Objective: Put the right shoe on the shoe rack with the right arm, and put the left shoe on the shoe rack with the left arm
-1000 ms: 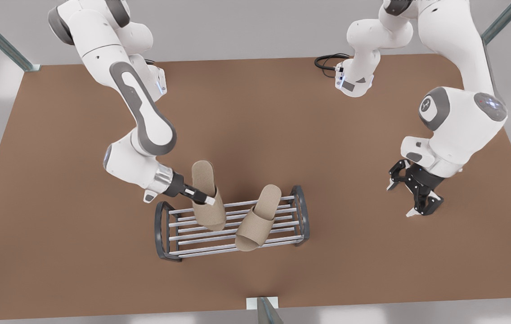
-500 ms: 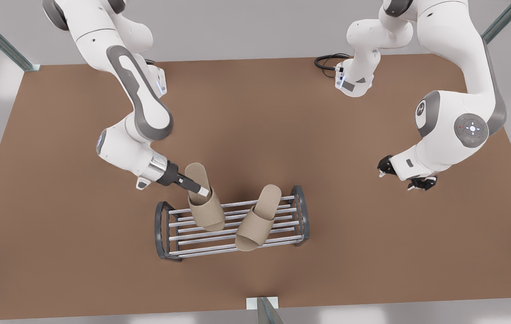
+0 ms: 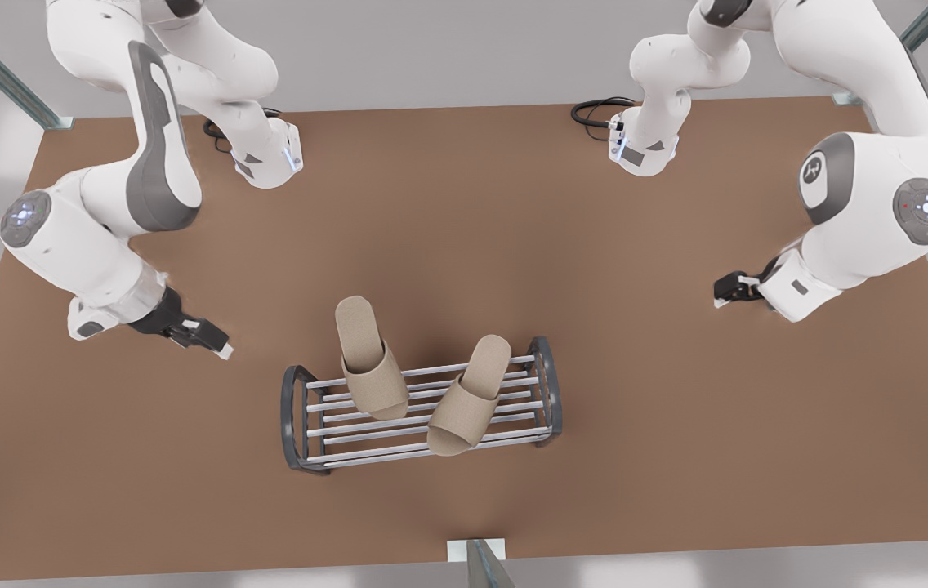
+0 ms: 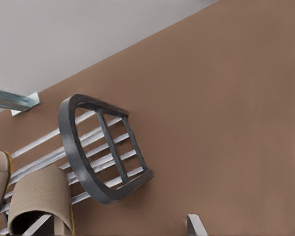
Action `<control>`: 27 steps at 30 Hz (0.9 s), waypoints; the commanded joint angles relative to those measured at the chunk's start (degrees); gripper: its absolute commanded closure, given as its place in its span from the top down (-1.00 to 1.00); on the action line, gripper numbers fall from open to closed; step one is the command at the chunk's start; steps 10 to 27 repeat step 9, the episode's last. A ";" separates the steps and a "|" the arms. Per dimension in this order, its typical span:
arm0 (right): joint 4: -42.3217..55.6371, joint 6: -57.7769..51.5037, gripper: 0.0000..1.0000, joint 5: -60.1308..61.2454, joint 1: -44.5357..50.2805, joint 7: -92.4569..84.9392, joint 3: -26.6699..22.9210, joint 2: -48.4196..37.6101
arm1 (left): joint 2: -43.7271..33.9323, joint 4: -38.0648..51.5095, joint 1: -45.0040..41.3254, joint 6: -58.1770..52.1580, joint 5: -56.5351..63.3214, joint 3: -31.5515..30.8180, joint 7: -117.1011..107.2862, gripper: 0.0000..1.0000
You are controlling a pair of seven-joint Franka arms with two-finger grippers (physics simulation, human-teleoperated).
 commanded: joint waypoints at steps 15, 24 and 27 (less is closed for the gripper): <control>-0.30 -5.93 1.00 -11.82 -9.14 -52.98 8.81 0.69 | 8.06 7.53 -0.72 -4.41 1.75 0.89 -0.17 1.00; -0.30 -5.93 1.00 -11.82 -9.14 -52.98 8.81 0.69 | 8.06 7.53 -0.72 -4.41 1.75 0.89 -0.17 1.00; -0.30 -5.93 1.00 -11.82 -9.14 -52.98 8.81 0.69 | 8.06 7.53 -0.72 -4.41 1.75 0.89 -0.17 1.00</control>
